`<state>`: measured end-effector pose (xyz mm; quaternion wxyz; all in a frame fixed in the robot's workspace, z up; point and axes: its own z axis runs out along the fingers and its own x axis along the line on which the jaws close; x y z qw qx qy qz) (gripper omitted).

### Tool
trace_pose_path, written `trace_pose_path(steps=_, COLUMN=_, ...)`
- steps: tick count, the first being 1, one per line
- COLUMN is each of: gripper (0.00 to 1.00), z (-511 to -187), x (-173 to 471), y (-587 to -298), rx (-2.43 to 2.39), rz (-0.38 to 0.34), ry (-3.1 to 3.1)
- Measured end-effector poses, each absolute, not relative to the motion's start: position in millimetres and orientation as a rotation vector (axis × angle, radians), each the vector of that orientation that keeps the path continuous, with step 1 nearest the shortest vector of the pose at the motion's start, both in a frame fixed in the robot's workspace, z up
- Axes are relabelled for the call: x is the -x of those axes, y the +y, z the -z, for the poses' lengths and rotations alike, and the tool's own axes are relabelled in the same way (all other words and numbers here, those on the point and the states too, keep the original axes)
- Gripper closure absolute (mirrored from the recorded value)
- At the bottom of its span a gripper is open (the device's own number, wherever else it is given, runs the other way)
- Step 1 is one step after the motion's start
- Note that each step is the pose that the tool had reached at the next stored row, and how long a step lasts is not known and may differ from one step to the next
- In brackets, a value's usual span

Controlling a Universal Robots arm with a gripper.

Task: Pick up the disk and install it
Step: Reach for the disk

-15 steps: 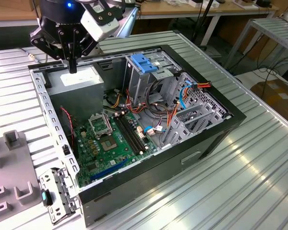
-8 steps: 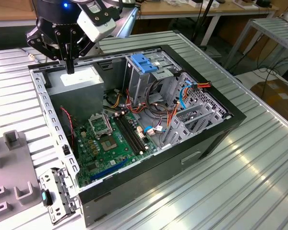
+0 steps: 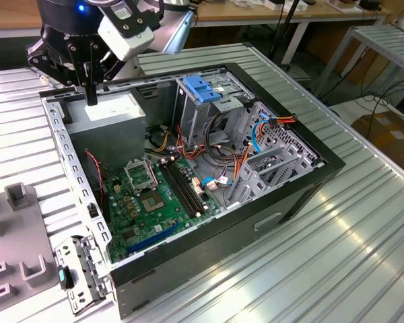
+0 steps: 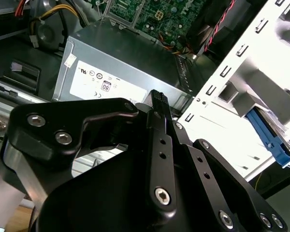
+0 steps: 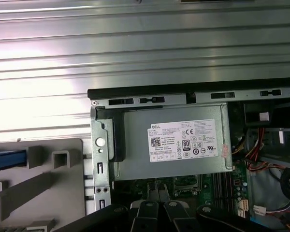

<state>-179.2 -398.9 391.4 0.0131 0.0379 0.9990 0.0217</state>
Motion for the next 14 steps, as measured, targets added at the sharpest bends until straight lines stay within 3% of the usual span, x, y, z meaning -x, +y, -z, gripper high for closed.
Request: trace_pose_path(steps=14, gripper=0.89, z=-390.7, x=196.3, y=-398.9, rx=-0.118, rz=-0.068, ry=3.112)
